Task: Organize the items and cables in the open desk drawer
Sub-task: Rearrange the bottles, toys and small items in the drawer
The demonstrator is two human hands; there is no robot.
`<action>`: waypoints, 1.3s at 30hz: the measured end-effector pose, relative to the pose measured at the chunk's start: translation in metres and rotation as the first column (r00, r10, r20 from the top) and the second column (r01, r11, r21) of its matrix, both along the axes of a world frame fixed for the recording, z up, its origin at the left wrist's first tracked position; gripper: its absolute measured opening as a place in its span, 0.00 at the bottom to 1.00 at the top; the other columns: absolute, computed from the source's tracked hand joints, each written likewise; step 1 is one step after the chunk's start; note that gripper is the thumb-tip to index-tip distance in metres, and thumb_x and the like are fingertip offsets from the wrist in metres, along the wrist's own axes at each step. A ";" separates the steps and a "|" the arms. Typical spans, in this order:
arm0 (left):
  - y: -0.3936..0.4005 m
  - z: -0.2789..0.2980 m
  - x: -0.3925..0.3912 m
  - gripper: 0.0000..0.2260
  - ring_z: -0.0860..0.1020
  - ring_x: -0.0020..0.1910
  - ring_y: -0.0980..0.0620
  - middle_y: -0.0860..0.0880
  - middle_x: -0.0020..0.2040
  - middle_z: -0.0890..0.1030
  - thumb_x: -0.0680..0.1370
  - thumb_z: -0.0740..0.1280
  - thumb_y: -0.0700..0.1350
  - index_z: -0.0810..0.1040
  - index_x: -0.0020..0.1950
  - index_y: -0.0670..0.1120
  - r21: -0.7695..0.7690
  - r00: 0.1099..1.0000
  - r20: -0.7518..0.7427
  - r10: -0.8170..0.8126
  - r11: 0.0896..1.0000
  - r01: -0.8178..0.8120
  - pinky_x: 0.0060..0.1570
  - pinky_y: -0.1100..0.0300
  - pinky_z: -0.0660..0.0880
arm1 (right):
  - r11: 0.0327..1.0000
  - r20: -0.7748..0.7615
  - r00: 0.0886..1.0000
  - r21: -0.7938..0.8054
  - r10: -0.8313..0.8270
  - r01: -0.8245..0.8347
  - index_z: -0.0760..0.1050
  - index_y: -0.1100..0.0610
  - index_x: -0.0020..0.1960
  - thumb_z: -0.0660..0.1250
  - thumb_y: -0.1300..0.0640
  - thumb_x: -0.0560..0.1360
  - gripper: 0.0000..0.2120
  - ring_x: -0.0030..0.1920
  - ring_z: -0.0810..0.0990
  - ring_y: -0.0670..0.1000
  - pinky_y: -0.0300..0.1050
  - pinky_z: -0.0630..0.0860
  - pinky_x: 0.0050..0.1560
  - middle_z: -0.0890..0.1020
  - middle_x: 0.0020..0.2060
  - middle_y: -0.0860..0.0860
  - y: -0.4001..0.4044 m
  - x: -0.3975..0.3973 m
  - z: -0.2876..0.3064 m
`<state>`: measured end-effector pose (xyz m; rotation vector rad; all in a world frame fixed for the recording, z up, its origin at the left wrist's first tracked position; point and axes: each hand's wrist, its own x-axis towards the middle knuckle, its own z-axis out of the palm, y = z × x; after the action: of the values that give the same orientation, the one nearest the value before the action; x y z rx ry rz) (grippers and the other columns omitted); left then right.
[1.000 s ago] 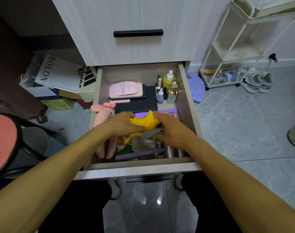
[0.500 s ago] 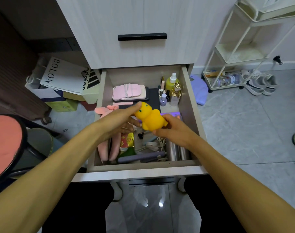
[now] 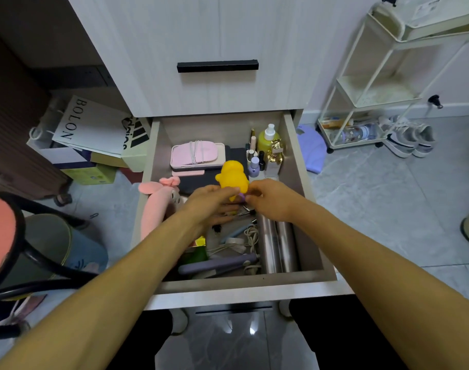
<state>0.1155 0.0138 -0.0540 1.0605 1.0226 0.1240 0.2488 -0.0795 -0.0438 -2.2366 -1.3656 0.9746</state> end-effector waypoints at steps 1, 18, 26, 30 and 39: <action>0.001 -0.003 0.006 0.05 0.84 0.48 0.47 0.43 0.47 0.85 0.78 0.68 0.41 0.76 0.52 0.43 0.016 0.999 -0.021 0.039 0.999 -0.039 0.47 0.53 0.80 | 0.999 0.051 0.998 -0.026 0.039 -0.037 0.77 0.59 0.57 0.61 0.55 0.79 0.11 0.51 0.77 0.57 0.51 0.75 0.53 0.80 0.50 0.58 0.004 0.002 0.001; 0.046 -0.056 0.058 0.21 0.75 0.57 0.42 0.42 0.61 0.74 0.73 0.71 0.42 0.73 0.66 0.46 0.823 0.940 -0.331 -0.083 0.461 0.331 0.55 0.50 0.75 | 0.951 0.028 0.951 -0.040 -0.307 0.308 0.70 0.62 0.67 0.64 0.60 0.77 0.18 0.60 0.75 0.56 0.44 0.72 0.54 0.75 0.62 0.59 0.022 0.029 -0.032; 0.047 -0.069 0.080 0.27 0.73 0.59 0.36 0.40 0.67 0.66 0.75 0.71 0.51 0.65 0.70 0.50 0.758 0.809 -0.582 -0.084 0.303 0.577 0.48 0.46 0.74 | 0.943 -0.007 0.943 0.028 -0.333 0.333 0.70 0.59 0.68 0.64 0.61 0.76 0.20 0.62 0.74 0.55 0.41 0.70 0.53 0.74 0.64 0.57 0.026 0.035 -0.044; 0.047 -0.065 0.075 0.24 0.73 0.56 0.38 0.40 0.63 0.69 0.73 0.71 0.45 0.66 0.66 0.46 0.775 0.856 -0.507 -0.104 0.380 0.505 0.49 0.48 0.73 | 0.941 -0.014 0.944 0.077 -0.329 0.329 0.72 0.59 0.66 0.64 0.62 0.76 0.18 0.62 0.74 0.54 0.40 0.69 0.55 0.75 0.64 0.56 0.024 0.037 -0.044; 0.056 -0.062 0.039 0.20 0.73 0.50 0.45 0.42 0.60 0.71 0.75 0.71 0.46 0.65 0.62 0.50 0.683 0.773 -0.578 -0.262 0.364 0.634 0.46 0.54 0.71 | 0.930 -0.035 0.942 0.146 -0.335 0.337 0.74 0.59 0.62 0.64 0.64 0.76 0.15 0.57 0.76 0.54 0.42 0.73 0.53 0.76 0.61 0.57 0.022 0.031 -0.043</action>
<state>0.1547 0.0700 -0.1155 2.3848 0.9418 -0.0634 0.2801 -0.0573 -0.0872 -2.2466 -0.9687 0.7352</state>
